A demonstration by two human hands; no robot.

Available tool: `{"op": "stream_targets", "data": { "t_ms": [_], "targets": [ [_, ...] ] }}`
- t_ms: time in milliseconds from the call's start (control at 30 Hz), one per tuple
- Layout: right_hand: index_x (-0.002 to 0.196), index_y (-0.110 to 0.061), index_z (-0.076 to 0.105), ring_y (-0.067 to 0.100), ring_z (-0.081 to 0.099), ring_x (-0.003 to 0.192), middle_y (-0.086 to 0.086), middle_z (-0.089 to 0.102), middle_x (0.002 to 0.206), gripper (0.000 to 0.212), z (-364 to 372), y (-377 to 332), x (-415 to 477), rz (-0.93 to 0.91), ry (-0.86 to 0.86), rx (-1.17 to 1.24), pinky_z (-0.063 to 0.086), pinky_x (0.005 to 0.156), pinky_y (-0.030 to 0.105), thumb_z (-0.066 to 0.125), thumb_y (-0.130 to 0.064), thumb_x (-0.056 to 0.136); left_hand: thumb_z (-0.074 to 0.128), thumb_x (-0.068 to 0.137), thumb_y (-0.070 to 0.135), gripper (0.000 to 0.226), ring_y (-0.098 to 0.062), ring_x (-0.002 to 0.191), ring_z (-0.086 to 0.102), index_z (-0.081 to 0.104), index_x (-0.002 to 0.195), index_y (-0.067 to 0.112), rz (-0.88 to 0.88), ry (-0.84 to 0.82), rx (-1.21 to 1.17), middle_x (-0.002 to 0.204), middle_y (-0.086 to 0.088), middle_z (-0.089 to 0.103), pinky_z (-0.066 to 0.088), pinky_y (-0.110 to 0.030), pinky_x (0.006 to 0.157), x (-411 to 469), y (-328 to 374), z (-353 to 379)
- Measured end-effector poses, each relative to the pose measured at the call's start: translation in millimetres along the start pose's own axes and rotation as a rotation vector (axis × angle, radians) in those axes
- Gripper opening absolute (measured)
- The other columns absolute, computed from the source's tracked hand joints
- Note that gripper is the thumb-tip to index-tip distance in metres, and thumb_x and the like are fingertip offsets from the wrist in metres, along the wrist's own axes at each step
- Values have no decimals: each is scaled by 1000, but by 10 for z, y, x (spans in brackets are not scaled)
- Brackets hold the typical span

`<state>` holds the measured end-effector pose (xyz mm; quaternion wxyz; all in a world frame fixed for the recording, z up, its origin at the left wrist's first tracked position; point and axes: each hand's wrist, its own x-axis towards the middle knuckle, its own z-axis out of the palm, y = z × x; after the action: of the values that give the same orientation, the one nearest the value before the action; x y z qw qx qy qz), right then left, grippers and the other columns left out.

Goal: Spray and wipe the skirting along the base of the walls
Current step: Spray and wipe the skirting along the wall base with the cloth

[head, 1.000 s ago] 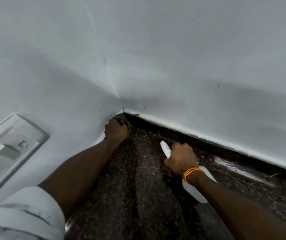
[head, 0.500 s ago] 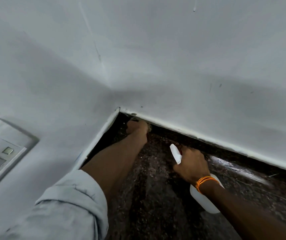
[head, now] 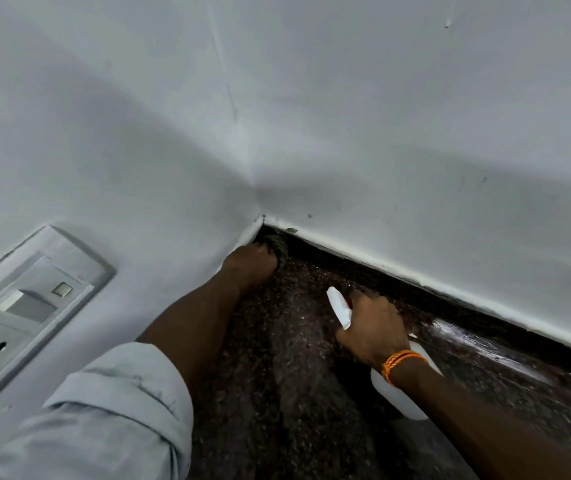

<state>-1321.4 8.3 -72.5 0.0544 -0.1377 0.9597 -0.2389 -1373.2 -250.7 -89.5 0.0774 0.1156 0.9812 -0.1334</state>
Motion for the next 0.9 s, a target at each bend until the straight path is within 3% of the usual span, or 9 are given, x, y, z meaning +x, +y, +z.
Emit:
{"op": "stream_targets", "data": {
  "t_ms": [100,200,267,333,433,600,733,833,900],
  "targets": [
    [62,-19,35,43,63,73,19,65,76,47,1,-176,54,-12,31,75,45,60,38,45,-50,96,53,82,3,25,-34,71,65,69,99,-5,87,-23,241,87,-19,67,48,-34,44,-90,-19,69],
    [58,-21,28,44,61,69,20,64,71,45,11,-308,111,-36,49,145,32,56,34,43,-49,91,35,82,2,39,-38,73,64,71,93,-8,184,-9,390,96,-29,66,50,-32,42,-133,-82,285],
    [59,-19,32,44,61,71,20,65,73,40,11,-373,149,-36,32,161,32,57,34,41,-47,86,28,84,0,47,-45,89,64,74,89,-5,177,-9,545,116,-37,60,51,-32,47,-153,-20,251],
    [65,-15,41,44,61,74,20,66,77,36,13,-420,174,-22,23,158,40,58,37,38,-47,81,26,93,2,45,-51,115,52,69,105,-6,266,-31,764,135,-40,44,52,-36,64,-188,147,175],
    [67,-13,46,45,62,75,19,67,77,39,1,-432,196,16,2,177,45,61,38,43,-48,84,25,102,17,42,-41,119,47,55,127,0,399,-192,944,132,-28,50,44,-44,89,-354,350,34],
    [65,-6,55,36,59,61,14,62,65,29,-99,-446,258,113,-144,269,46,51,40,49,-35,59,30,102,24,41,-40,112,49,58,124,4,437,-251,1009,124,-23,55,38,-51,95,-518,383,19],
    [69,-4,61,33,67,52,14,67,63,20,-125,-515,231,197,-217,377,60,53,42,60,-24,67,29,100,13,35,-35,105,53,58,119,6,441,-283,886,117,-19,56,41,-50,85,-673,352,69],
    [78,-5,61,30,70,50,13,69,73,13,-122,-537,215,298,-258,496,58,47,33,69,-15,78,32,91,0,36,-29,78,59,67,90,9,468,-274,707,84,-17,62,44,-43,67,-808,259,15],
    [84,-6,61,29,70,50,13,69,77,17,-135,-536,230,321,-298,529,55,46,28,72,-18,78,43,82,3,27,-23,56,55,69,77,9,375,-192,788,62,-14,60,38,-35,56,-857,174,99]
  ]
}}
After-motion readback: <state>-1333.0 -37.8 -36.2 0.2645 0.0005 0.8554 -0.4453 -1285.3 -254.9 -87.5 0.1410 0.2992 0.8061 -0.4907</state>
